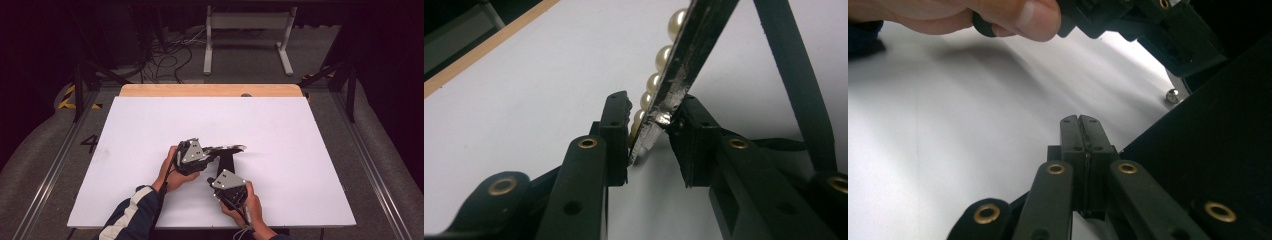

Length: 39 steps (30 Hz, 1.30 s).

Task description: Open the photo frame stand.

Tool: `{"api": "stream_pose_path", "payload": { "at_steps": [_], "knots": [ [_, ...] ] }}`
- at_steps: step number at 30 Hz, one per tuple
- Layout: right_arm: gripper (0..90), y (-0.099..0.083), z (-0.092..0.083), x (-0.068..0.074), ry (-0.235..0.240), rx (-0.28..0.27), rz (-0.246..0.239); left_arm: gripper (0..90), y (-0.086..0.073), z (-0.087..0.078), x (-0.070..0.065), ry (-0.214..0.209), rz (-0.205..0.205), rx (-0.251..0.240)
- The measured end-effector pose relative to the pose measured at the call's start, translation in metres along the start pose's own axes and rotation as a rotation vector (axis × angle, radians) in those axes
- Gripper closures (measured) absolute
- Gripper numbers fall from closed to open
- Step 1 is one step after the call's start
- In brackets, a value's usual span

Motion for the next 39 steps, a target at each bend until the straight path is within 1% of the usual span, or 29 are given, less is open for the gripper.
{"api": "stream_pose_path", "payload": {
  "at_steps": [2, 7, 10, 11, 12, 14, 17, 18, 19, 21, 22, 23, 24, 26, 28, 29, 30, 31, 32, 36, 37, 39],
  "knots": [
    [90.0, 0.0, 0.0, -0.002, 0.015, 0.001, 0.023, 70.6, 0.0, 0.0, 0.0, 0.0, -0.001, -0.001],
    [90.0, -0.002, 0.0, -0.006, 0.004, 0.021, 0.027, 73.0, 0.0, -0.001, -0.001, -0.001, 0.006, 0.004],
    [90.0, -0.003, -0.002, -0.013, 0.007, 0.027, 0.044, 75.1, 0.0, -0.002, -0.001, 0.003, 0.018, 0.014],
    [90.0, -0.003, -0.002, -0.015, 0.007, 0.028, 0.052, 75.7, 0.0, -0.002, -0.001, 0.003, 0.018, 0.014],
    [90.0, -0.003, -0.002, -0.015, 0.007, 0.028, 0.052, 76.1, 0.0, -0.002, -0.001, 0.003, 0.018, 0.014],
    [90.0, -0.004, -0.003, -0.019, 0.005, 0.026, 0.053, 76.6, 0.0, -0.002, -0.002, 0.001, 0.02, 0.011],
    [90.0, -0.005, -0.005, -0.025, 0.003, 0.027, 0.071, 77.3, 0.001, -0.001, -0.003, 0.002, 0.013, 0.005],
    [90.0, -0.005, -0.005, -0.025, 0.003, 0.027, 0.071, 77.2, 0.001, -0.001, -0.003, 0.002, 0.013, 0.005],
    [90.0, -0.005, -0.005, -0.026, 0.008, 0.024, 0.077, 77.2, 0.0, -0.001, -0.002, 0.001, 0.005, 0.002],
    [90.0, -0.005, -0.006, -0.027, 0.006, 0.024, 0.074, 76.5, 0.0, 0.0, -0.001, 0.0, -0.011, -0.01],
    [90.0, -0.005, -0.006, -0.027, 0.004, 0.023, 0.07, 74.2, -0.001, 0.002, 0.0, 0.01, -0.019, -0.001],
    [90.0, -0.005, -0.006, -0.027, 0.002, 0.023, 0.069, 71.2, -0.003, 0.004, 0.0, 0.003, -0.022, 0.005],
    [90.0, -0.005, -0.006, -0.027, 0.005, 0.024, 0.071, 70.1, -0.004, 0.005, 0.0, -0.002, -0.026, 0.011],
    [90.0, -0.005, -0.006, -0.027, 0.007, 0.025, 0.073, 67.4, -0.005, 0.009, 0.0, 0.004, -0.021, 0.02],
    [90.0, -0.005, -0.006, -0.027, 0.006, 0.024, 0.071, 67.1, -0.006, 0.011, 0.0, 0.009, -0.021, 0.026],
    [90.0, -0.005, -0.006, -0.027, 0.007, 0.022, 0.076, 69.7, -0.006, 0.011, 0.0, 0.002, -0.027, 0.019],
    [90.0, -0.005, -0.006, -0.027, 0.006, 0.016, 0.075, 74.7, -0.006, 0.011, 0.0, -0.01, -0.045, 0.0],
    [90.0, -0.004, -0.008, -0.027, 0.004, 0.001, 0.075, 75.1, -0.007, 0.011, 0.0, -0.006, -0.046, 0.001],
    [90.0, -0.004, -0.009, -0.026, 0.008, 0.0, 0.076, 75.5, -0.007, 0.011, 0.0, -0.004, -0.04, 0.005],
    [90.0, -0.004, -0.008, -0.028, 0.009, 0.008, 0.076, 75.9, -0.007, 0.011, -0.001, 0.001, -0.026, 0.013],
    [90.0, -0.004, -0.008, -0.028, 0.014, 0.012, 0.083, 76.0, -0.007, 0.011, -0.001, 0.002, -0.028, 0.013],
    [90.0, -0.005, -0.007, -0.027, 0.01, 0.019, 0.087, 75.8, -0.007, 0.011, -0.001, 0.004, -0.039, 0.01]
  ]
}}
Point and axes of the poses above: each handheld gripper's, and its own axes: z roughly forward along the jaws, y roughly out of its top, x roughly to its left, the point moved 6 cm from there along z, roughly forward along the jaws, and after that the axes turned 10 degrees about z, right-handed, at the moved point
